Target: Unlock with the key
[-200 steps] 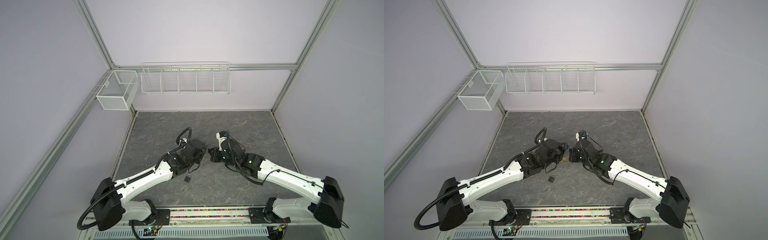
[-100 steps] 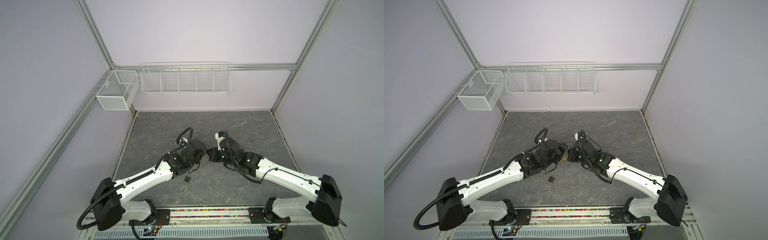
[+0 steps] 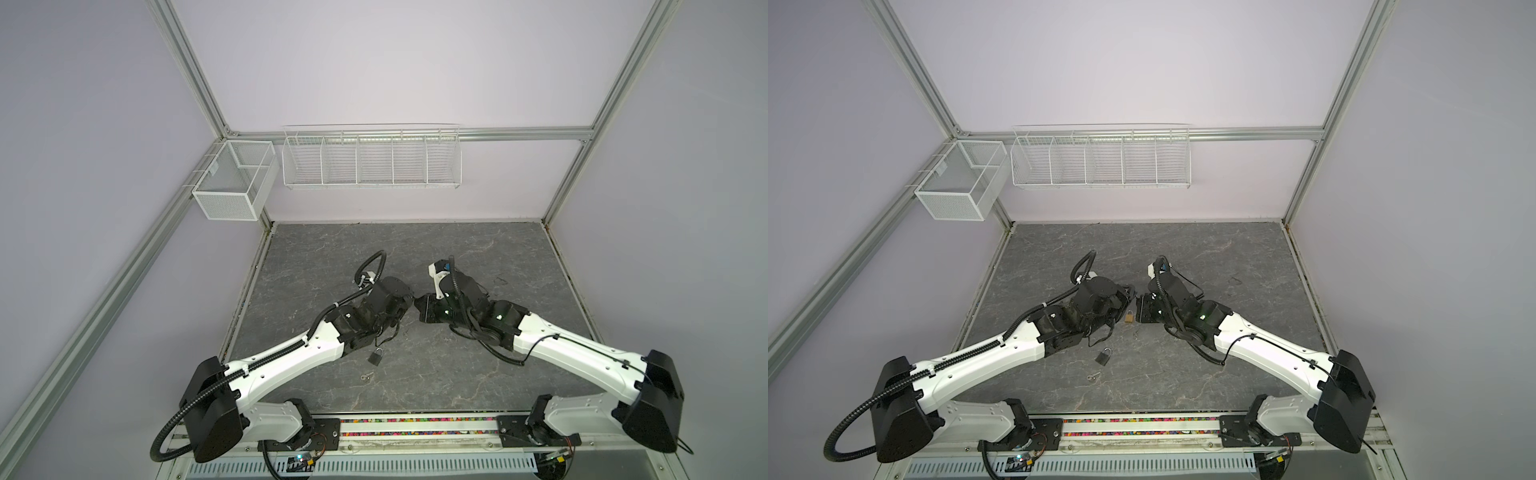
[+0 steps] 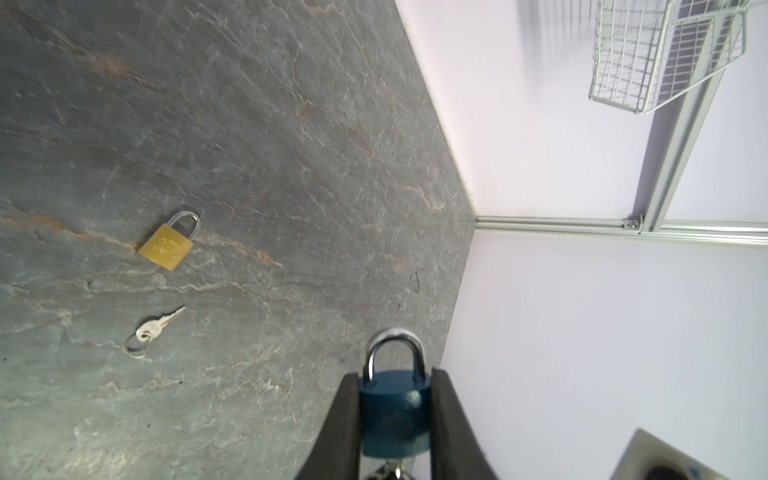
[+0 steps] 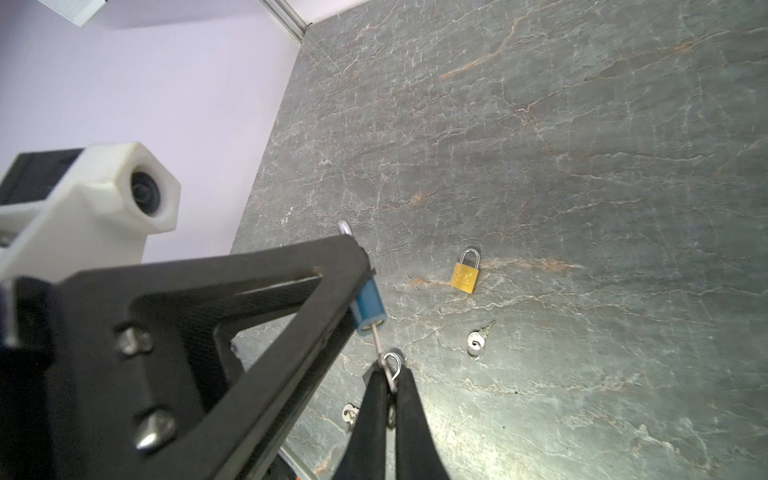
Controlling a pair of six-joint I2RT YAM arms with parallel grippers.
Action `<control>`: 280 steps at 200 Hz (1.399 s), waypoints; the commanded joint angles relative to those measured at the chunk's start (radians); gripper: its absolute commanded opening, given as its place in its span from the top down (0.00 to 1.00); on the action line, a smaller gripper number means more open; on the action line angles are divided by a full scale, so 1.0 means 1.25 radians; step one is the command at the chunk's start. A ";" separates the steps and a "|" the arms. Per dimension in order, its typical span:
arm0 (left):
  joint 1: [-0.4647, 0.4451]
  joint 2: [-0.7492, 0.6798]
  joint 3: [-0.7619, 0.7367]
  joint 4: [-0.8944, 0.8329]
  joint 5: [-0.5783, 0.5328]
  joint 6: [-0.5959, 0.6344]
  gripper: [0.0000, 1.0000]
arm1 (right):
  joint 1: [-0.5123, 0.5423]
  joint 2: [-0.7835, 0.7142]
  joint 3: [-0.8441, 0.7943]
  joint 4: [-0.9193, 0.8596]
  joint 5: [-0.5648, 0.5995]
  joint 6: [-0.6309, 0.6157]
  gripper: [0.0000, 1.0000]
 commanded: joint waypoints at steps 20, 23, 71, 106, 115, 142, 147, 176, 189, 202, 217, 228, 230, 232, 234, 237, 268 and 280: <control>-0.020 -0.005 0.011 0.056 0.138 -0.036 1.00 | 0.025 -0.002 0.031 0.081 0.049 -0.113 0.94; -0.020 -0.004 0.016 0.052 0.139 -0.032 1.00 | 0.026 -0.002 0.031 0.083 0.048 -0.116 0.93; -0.021 0.002 0.045 0.033 0.155 0.007 1.00 | 0.005 -0.011 0.023 0.164 -0.085 -0.035 0.94; -0.021 0.005 0.035 0.042 0.158 0.017 1.00 | 0.001 0.007 0.033 0.211 -0.184 0.050 0.93; -0.021 0.001 0.025 0.061 0.156 0.022 1.00 | -0.002 0.008 0.031 0.218 -0.201 0.075 0.93; -0.021 -0.008 0.011 0.088 0.159 0.032 1.00 | -0.017 0.007 0.018 0.248 -0.237 0.122 0.93; -0.021 -0.009 0.009 0.089 0.160 0.034 1.00 | -0.022 0.006 0.015 0.254 -0.244 0.128 0.94; -0.021 -0.021 0.000 0.101 0.164 0.051 1.00 | -0.043 -0.008 0.008 0.260 -0.260 0.141 0.94; -0.021 -0.024 -0.004 0.101 0.164 0.052 1.00 | -0.043 -0.014 0.016 0.241 -0.248 0.118 0.93; -0.021 -0.026 -0.006 0.103 0.165 0.054 1.00 | -0.043 -0.018 0.024 0.213 -0.231 0.096 0.93; -0.020 -0.029 -0.009 0.110 0.165 0.060 1.00 | -0.051 -0.025 0.013 0.213 -0.228 0.094 0.93; -0.020 -0.034 -0.018 0.127 0.161 0.065 1.00 | -0.060 -0.029 -0.002 0.236 -0.246 0.109 0.93; -0.020 -0.036 -0.021 0.131 0.160 0.066 1.00 | -0.061 -0.031 -0.003 0.239 -0.250 0.113 0.94; -0.020 -0.037 -0.023 0.135 0.160 0.066 1.00 | -0.062 -0.031 -0.006 0.244 -0.251 0.115 0.94; -0.020 -0.038 -0.026 0.141 0.160 0.067 1.00 | -0.063 -0.033 -0.007 0.246 -0.253 0.117 0.94; -0.020 -0.039 -0.031 0.149 0.160 0.069 1.00 | -0.064 -0.035 -0.010 0.251 -0.255 0.119 0.94; -0.014 -0.054 -0.073 0.243 0.179 0.083 1.00 | -0.067 -0.060 -0.011 0.266 -0.273 0.135 0.94; -0.013 -0.059 -0.075 0.251 0.187 0.092 1.00 | -0.071 -0.067 -0.013 0.268 -0.279 0.143 0.94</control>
